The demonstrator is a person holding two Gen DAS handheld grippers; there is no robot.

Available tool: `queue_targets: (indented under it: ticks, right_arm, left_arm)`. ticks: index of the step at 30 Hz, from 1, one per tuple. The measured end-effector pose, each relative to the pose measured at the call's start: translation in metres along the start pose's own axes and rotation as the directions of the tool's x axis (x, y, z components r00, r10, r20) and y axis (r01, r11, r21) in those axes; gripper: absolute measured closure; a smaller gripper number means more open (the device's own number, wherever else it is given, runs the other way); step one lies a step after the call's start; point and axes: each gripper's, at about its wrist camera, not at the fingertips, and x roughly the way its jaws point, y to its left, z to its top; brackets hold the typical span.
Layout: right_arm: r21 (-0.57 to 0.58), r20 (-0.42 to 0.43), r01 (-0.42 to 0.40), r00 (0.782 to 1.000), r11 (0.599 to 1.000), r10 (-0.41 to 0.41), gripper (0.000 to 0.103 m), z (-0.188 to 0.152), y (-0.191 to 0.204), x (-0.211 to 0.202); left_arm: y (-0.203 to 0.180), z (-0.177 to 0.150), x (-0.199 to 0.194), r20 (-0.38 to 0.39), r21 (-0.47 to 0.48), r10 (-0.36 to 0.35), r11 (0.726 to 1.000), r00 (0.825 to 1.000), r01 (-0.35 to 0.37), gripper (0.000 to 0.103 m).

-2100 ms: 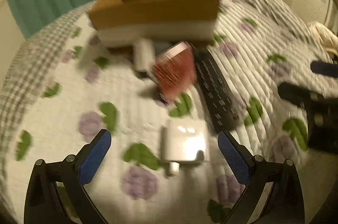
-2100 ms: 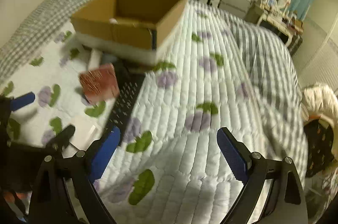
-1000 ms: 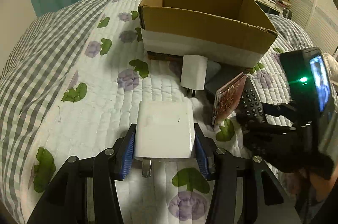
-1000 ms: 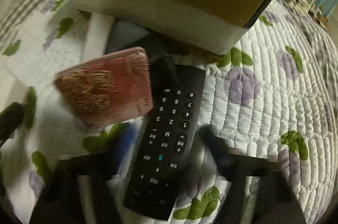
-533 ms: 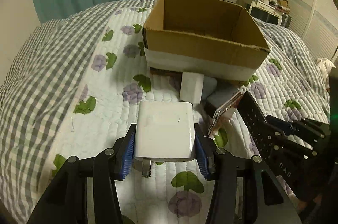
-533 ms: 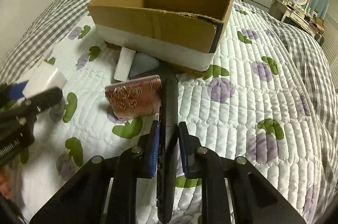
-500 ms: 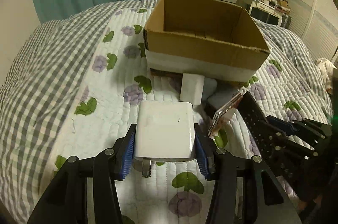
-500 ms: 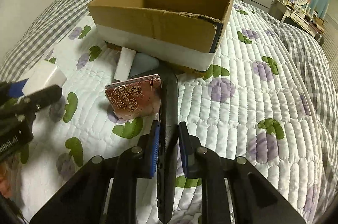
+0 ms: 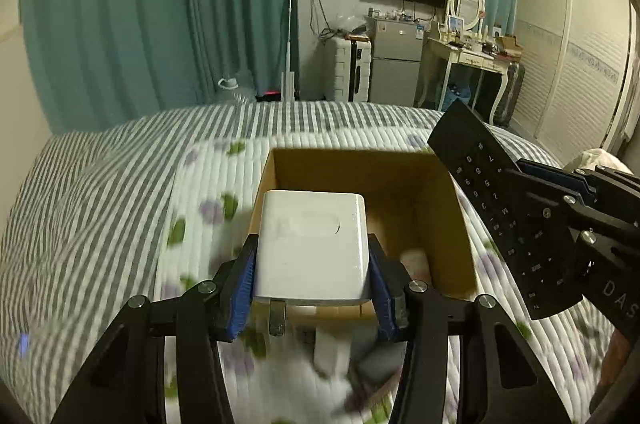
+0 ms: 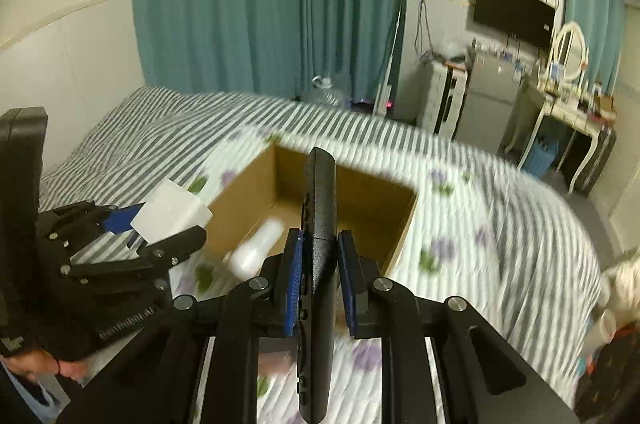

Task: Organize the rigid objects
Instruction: 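Place the white charger in the box with the left tool while the right tool drops the remote in, then grasp the pink card case with the right tool while the left tool grasps the white cylinder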

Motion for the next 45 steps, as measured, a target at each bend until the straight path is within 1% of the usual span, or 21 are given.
queue_targets:
  ticks: [2,5,10,13,15,17,18,19,20,21,24,25,26,28,29,30,33,36,39,43,45]
  right_arm:
    - [0.003,-0.010,0.007,1.000,1.000,-0.007,0.086,0.015,-0.009,0.018]
    - [0.029,-0.051,-0.009,0.999,1.000,0.011,0.086,0.021,-0.021,0.051]
    - [0.070,-0.179,-0.014,0.983,0.997,0.026,0.086,0.002,-0.040,0.126]
    - [0.088,-0.205,-0.026,0.978,0.996,0.043,0.086,-0.013,-0.044,0.147]
    - [0.100,-0.196,-0.043,0.979,0.994,0.062,0.086,-0.017,-0.047,0.154]
    - [0.115,-0.169,-0.051,0.983,0.992,0.070,0.085,-0.016,-0.049,0.153]
    - [0.124,-0.163,-0.049,0.984,0.991,0.069,0.082,-0.015,-0.049,0.152]
    - [0.139,-0.164,-0.057,0.983,0.989,0.080,0.067,-0.014,-0.052,0.147]
    - [0.149,-0.168,-0.068,0.981,0.987,0.093,0.057,-0.013,-0.053,0.143]
    - [0.158,-0.162,-0.071,0.982,0.985,0.097,0.046,-0.013,-0.055,0.135]
    - [0.149,-0.141,-0.042,0.988,0.988,0.063,0.043,-0.014,-0.058,0.100]
    - [0.140,-0.140,-0.033,0.989,0.990,0.053,0.039,-0.016,-0.057,0.086]
    - [0.136,-0.139,-0.022,0.990,0.990,0.041,0.034,-0.019,-0.056,0.072]
    - [0.129,-0.123,-0.005,0.992,0.992,0.021,0.012,-0.025,-0.050,0.043]
    - [0.121,-0.109,0.005,0.994,0.993,0.008,0.008,-0.028,-0.046,0.028]
    - [0.112,-0.098,0.011,0.995,0.994,0.000,0.007,-0.031,-0.042,0.016]
    - [0.075,-0.080,0.037,0.996,0.997,-0.031,0.003,-0.045,-0.024,-0.014]
    - [0.053,-0.090,0.053,0.995,0.997,-0.048,0.001,-0.064,-0.006,-0.022]
    - [0.054,-0.136,0.045,0.990,0.998,-0.037,0.001,-0.092,0.010,-0.011]
    - [0.023,-0.207,0.050,0.977,0.998,-0.044,0.001,-0.129,0.032,0.028]
    - [-0.007,-0.242,0.045,0.969,0.999,-0.046,0.001,-0.143,0.046,0.051]
  left_arm:
    - [0.001,0.012,0.021,-0.013,-0.004,-0.008,1.000,1.000,0.008,0.052]
    - [-0.003,0.016,0.057,-0.051,0.030,0.005,1.000,0.999,-0.004,0.052]
    - [-0.007,0.001,0.111,-0.130,0.060,0.002,0.998,0.992,0.006,0.052]
    - [-0.008,-0.005,0.124,-0.143,0.074,-0.004,0.997,0.990,0.014,0.052]
    - [-0.011,-0.007,0.125,-0.147,0.090,-0.010,0.996,0.989,0.024,0.052]
    - [-0.012,-0.008,0.122,-0.141,0.100,0.001,0.995,0.990,0.013,0.050]
    - [-0.012,-0.007,0.117,-0.129,0.104,0.012,0.995,0.992,0.002,0.045]
    - [-0.013,-0.007,0.105,-0.102,0.106,0.027,0.994,0.994,-0.016,0.041]
    - [-0.011,-0.007,0.097,-0.082,0.106,0.028,0.994,0.996,-0.019,0.029]
    - [-0.010,-0.007,0.084,-0.056,0.107,0.026,0.994,0.998,-0.020,0.022]
    - [-0.005,-0.011,0.041,0.001,0.111,0.047,0.993,0.999,-0.046,0.015]
    - [-0.003,-0.012,0.029,0.011,0.105,0.049,0.993,0.999,-0.050,0.012]
    - [0.000,-0.013,0.014,0.025,0.097,0.048,0.994,0.999,-0.050,0.007]
    - [0.004,-0.020,-0.016,0.054,0.079,0.055,0.995,0.997,-0.059,0.005]
    - [0.006,-0.023,-0.025,0.062,0.077,0.059,0.995,0.996,-0.064,0.003]
    - [0.007,-0.028,-0.035,0.068,0.078,0.064,0.995,0.996,-0.069,0.001]
    - [0.013,-0.048,-0.056,0.068,0.060,0.095,0.993,0.993,-0.100,0.000]
    - [0.022,-0.073,-0.056,0.018,0.021,0.104,0.994,0.994,-0.105,0.000]
    - [0.035,-0.100,-0.042,-0.032,-0.022,0.101,0.995,0.994,-0.102,0.000]
    - [0.052,-0.123,-0.016,-0.092,-0.116,0.102,0.987,0.991,-0.112,0.000]
    - [0.055,-0.129,-0.007,-0.104,-0.120,0.097,0.987,0.990,-0.110,0.000]
